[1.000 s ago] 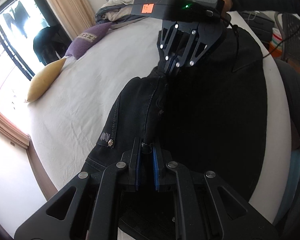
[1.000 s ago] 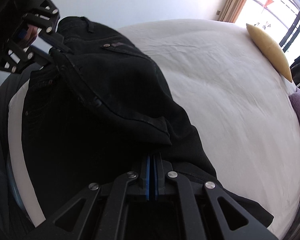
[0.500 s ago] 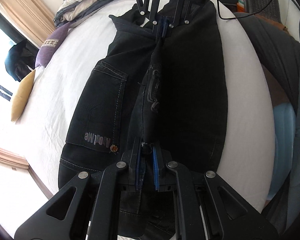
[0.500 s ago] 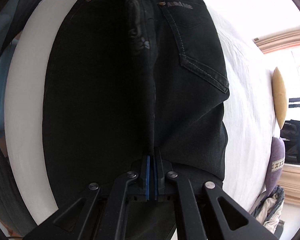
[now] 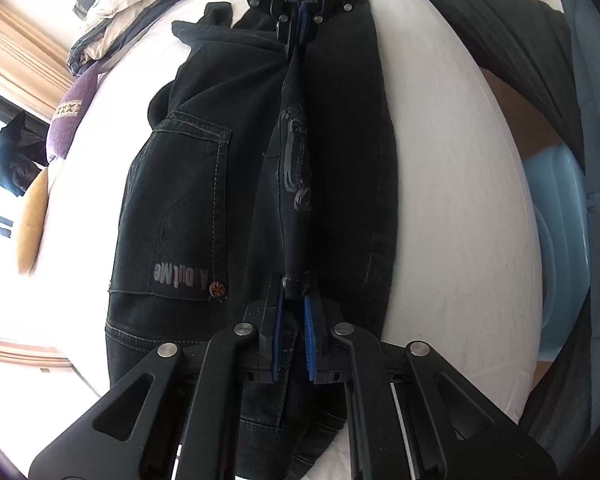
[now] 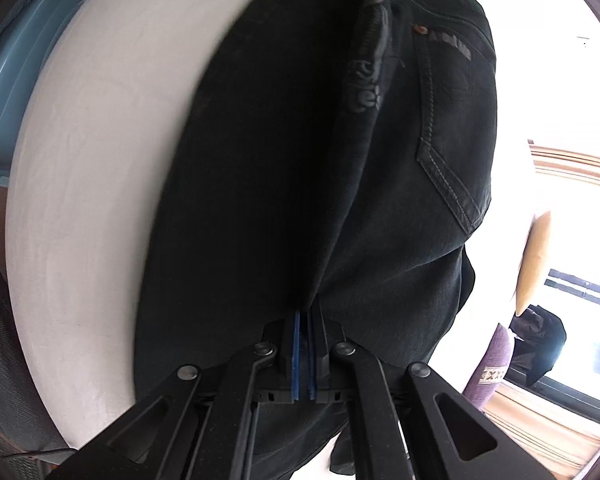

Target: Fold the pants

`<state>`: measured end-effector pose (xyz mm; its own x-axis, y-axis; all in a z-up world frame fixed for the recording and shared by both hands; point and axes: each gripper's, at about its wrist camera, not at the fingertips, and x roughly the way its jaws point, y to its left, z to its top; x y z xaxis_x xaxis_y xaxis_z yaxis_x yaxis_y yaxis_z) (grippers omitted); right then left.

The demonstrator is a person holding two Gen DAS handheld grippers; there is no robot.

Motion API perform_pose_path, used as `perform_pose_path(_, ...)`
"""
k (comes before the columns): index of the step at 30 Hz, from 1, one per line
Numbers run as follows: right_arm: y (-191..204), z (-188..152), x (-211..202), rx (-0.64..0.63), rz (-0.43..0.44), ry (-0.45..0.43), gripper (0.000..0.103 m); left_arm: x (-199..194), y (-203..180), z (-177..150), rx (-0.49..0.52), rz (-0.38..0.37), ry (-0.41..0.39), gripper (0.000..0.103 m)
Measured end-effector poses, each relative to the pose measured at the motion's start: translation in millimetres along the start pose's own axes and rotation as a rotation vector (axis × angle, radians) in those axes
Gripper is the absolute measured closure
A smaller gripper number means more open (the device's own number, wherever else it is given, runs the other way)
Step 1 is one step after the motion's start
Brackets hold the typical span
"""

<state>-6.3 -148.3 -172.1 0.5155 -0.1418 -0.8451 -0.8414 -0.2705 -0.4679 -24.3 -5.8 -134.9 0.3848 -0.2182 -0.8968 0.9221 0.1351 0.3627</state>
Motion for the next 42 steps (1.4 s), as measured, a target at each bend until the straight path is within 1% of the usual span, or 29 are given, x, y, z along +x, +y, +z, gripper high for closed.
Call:
perform_pose_path(1, 1.9, 0.8, -0.4, 0.008, -0.001, 0.001, 0.099, 2.3, -2.4, 0.2, -0.002, -0.004, 0.004, 0.099)
perform_pose_path(6, -1.2, 13.1, 4.1, 0.031, -0.013, -0.003, 0.099, 5.9, -4.2, -4.6, -0.023, -0.004, 0.005, 0.099)
perform_pose_path(9, 2.0, 18.7, 1.5, 0.033, -0.021, -0.008, 0.099, -0.9, -15.7, -15.5, -0.031, 0.001, 0.008, 0.099)
perform_pose_path(12, 3.8, 27.1, -3.9, 0.038, -0.024, -0.015, 0.099, -4.9, -18.7, -21.5, -0.037, 0.004, 0.011, 0.099)
perform_pose_path(16, 3.7, 30.8, -0.8, 0.027, -0.032, -0.009, 0.1, -8.4, -21.7, -25.6, -0.04, 0.01, 0.019, 0.099)
perform_pose_path(17, -0.4, 24.3, 5.0, 0.031, -0.028, -0.012, 0.1, -9.5, -22.9, -26.8, -0.042, 0.011, 0.02, 0.099)
perform_pose_path(21, -3.2, 26.8, 8.1, 0.044, -0.024, -0.021, 0.099, -13.0, -26.3, -30.5, -0.062, 0.004, 0.02, 0.099)
perform_pose_path(25, -9.6, 30.3, 20.4, 0.057, -0.008, -0.015, 0.099, -10.0, -33.5, -31.4, -0.061, 0.0, 0.028, 0.099)
perform_pose_path(27, -5.0, 36.3, 21.2, 0.054, -0.009, -0.008, 0.099, -6.5, -37.8, -31.1, -0.046, 0.012, 0.034, 0.099)
perform_pose_path(30, -4.1, 37.9, 24.5, 0.058, -0.019, 0.001, 0.099, -6.2, -40.1, -31.5, -0.049, 0.029, 0.024, 0.099)
perform_pose_path(31, -5.7, 37.6, 26.7, 0.066, -0.021, 0.001, 0.099, -5.4, -40.3, -31.9, -0.054, 0.032, 0.023, 0.098)
perform_pose_path(33, 1.0, 44.9, 25.4, 0.084, -0.027, 0.008, 0.096, -2.9, -42.0, -32.9, -0.05, 0.062, 0.013, 0.094)
perform_pose_path(35, 1.8, 48.1, 27.6, 0.11, -0.045, 0.015, 0.096, -2.9, -42.6, -36.0, -0.065, 0.078, 0.002, 0.094)
perform_pose_path(36, 0.6, 47.7, 27.9, 0.129, -0.053, 0.016, 0.096, -3.7, -41.5, -37.2, -0.085, 0.083, 0.008, 0.092)
perform_pose_path(38, -3.3, 45.2, 24.5, 0.192, -0.065, 0.009, 0.094, -7.9, -37.1, -40.1, -0.12, 0.094, 0.042, 0.084)
perform_pose_path(39, -7.3, 42.4, 22.2, 0.232, -0.062, 0.003, 0.089, -11.4, -34.7, -42.6, -0.136, 0.095, 0.062, 0.074)
perform_pose_path(40, -11.6, 38.9, 19.3, 0.273, -0.058, -0.002, 0.084, -16.0, -32.0, -45.9, -0.155, 0.094, 0.08, 0.057)
perform_pose_path(41, -17.8, 33.3, 16.7, 0.314, -0.056, -0.009, 0.069, -22.9, -29.3, -49.4, -0.174, 0.093, 0.087, 0.047)
perform_pose_path(42, -22.0, 29.0, 11.3, 0.354, -0.047, -0.025, 0.046, -31.0, -26.5, -52.8, -0.189, 0.096, 0.083, 0.039)
